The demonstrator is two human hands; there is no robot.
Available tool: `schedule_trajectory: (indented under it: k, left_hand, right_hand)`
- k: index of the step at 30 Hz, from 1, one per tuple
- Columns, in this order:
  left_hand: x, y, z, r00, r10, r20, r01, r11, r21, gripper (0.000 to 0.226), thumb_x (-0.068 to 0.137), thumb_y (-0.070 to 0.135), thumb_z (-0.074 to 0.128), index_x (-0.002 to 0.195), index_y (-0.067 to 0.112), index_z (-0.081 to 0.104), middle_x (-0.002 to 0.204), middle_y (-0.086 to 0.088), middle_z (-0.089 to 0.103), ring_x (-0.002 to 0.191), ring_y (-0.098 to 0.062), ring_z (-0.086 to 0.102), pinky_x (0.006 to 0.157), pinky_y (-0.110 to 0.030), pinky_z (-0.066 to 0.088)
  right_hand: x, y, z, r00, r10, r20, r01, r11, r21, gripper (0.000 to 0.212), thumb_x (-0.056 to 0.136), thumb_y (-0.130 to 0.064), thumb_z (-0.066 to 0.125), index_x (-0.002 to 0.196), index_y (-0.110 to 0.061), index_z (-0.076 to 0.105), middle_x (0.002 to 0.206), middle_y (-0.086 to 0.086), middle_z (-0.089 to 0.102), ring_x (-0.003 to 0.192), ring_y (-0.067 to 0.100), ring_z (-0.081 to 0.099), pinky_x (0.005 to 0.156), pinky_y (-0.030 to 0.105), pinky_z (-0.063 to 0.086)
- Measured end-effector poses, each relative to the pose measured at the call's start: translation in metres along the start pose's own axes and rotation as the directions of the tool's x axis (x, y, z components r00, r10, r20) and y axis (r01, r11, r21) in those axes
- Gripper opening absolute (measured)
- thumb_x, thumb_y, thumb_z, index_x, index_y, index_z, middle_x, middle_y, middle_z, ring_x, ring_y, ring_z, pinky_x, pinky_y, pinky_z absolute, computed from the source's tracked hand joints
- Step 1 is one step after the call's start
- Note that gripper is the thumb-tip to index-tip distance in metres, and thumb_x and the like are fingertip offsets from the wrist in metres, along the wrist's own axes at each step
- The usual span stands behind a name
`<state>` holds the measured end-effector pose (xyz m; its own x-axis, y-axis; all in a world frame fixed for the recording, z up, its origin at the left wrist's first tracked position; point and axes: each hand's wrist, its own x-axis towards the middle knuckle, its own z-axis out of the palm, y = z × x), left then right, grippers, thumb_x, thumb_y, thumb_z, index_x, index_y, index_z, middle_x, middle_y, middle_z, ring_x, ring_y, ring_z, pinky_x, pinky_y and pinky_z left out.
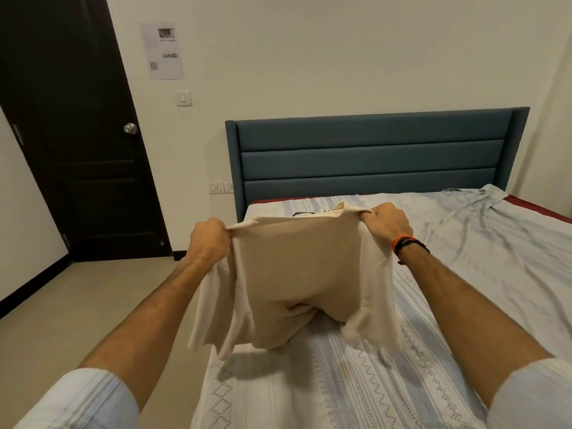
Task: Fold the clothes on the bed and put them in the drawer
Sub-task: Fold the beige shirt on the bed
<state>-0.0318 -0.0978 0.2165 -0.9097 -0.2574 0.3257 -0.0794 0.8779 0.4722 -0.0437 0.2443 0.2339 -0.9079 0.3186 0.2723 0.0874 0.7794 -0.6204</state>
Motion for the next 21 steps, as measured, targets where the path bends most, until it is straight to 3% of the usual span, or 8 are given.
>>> schedule_trajectory:
  k: [3, 8, 11, 14, 16, 21]
  left_hand:
    - [-0.003, 0.002, -0.006, 0.999, 0.021, -0.033, -0.017, 0.994, 0.112, 0.017, 0.097, 0.009, 0.048, 0.092, 0.009, 0.064, 0.085, -0.009, 0.061, 0.076, -0.025, 0.059, 0.064, -0.035, 0.049]
    - [-0.003, 0.012, -0.028, 0.965, 0.116, -0.235, -0.037, 0.947, 0.319, 0.016, 0.097, 0.017, 0.045, 0.086, 0.014, 0.056, 0.077, -0.004, 0.056, 0.069, -0.023, 0.055, 0.061, -0.036, 0.043]
    - [0.003, 0.022, -0.048, 0.959, 0.085, -0.270, -0.027, 0.976, 0.214, 0.020, 0.099, 0.020, 0.042, 0.086, 0.013, 0.057, 0.080, -0.006, 0.059, 0.070, -0.025, 0.056, 0.062, -0.036, 0.046]
    - [0.011, 0.033, -0.068, 0.954, -0.046, -0.296, 0.013, 0.994, -0.110, 0.034, 0.101, 0.033, 0.043, 0.084, 0.010, 0.061, 0.083, -0.010, 0.062, 0.074, -0.029, 0.060, 0.069, -0.040, 0.055]
    - [0.017, 0.043, -0.081, 0.942, -0.070, -0.327, -0.002, 0.976, -0.216, 0.039, 0.100, 0.039, 0.045, 0.077, 0.013, 0.063, 0.081, -0.011, 0.065, 0.074, -0.030, 0.062, 0.073, -0.042, 0.057]
    - [0.021, 0.066, -0.114, 0.871, 0.108, -0.479, -0.084, 0.994, 0.071, 0.045, 0.099, 0.045, 0.042, 0.067, 0.018, 0.059, 0.068, -0.003, 0.062, 0.066, -0.027, 0.061, 0.074, -0.036, 0.049]
  right_hand:
    - [0.000, -0.003, -0.005, 1.000, -0.023, 0.006, 0.023, 1.000, -0.004, 0.041, 0.098, -0.032, 0.049, 0.060, -0.018, 0.053, 0.072, 0.007, 0.058, 0.071, 0.027, 0.054, 0.061, 0.031, 0.037]
    - [0.001, -0.015, -0.021, 0.996, -0.064, -0.061, 0.065, 0.998, 0.008, 0.034, 0.102, -0.034, 0.047, 0.073, -0.020, 0.060, 0.081, 0.006, 0.062, 0.074, 0.024, 0.055, 0.065, 0.031, 0.041]
    - [0.002, -0.028, -0.041, 0.986, -0.077, -0.150, 0.082, 0.996, 0.026, 0.038, 0.101, -0.035, 0.047, 0.069, -0.021, 0.059, 0.078, 0.004, 0.061, 0.072, 0.023, 0.056, 0.066, 0.031, 0.041]
    - [0.004, -0.043, -0.064, 0.972, -0.051, -0.229, 0.076, 0.992, 0.102, 0.043, 0.101, -0.037, 0.048, 0.062, -0.019, 0.056, 0.070, 0.003, 0.056, 0.060, 0.019, 0.049, 0.057, 0.025, 0.035]
    - [0.006, -0.053, -0.080, 0.967, -0.013, -0.256, 0.057, 0.985, 0.165, 0.047, 0.100, -0.040, 0.050, 0.059, -0.018, 0.053, 0.068, 0.004, 0.055, 0.060, 0.020, 0.049, 0.057, 0.028, 0.037]
    - [0.010, -0.078, -0.114, 0.974, 0.051, -0.219, 0.028, 0.939, 0.343, 0.033, 0.095, -0.033, 0.055, 0.084, -0.004, 0.064, 0.087, 0.013, 0.065, 0.082, 0.032, 0.062, 0.070, 0.040, 0.054]
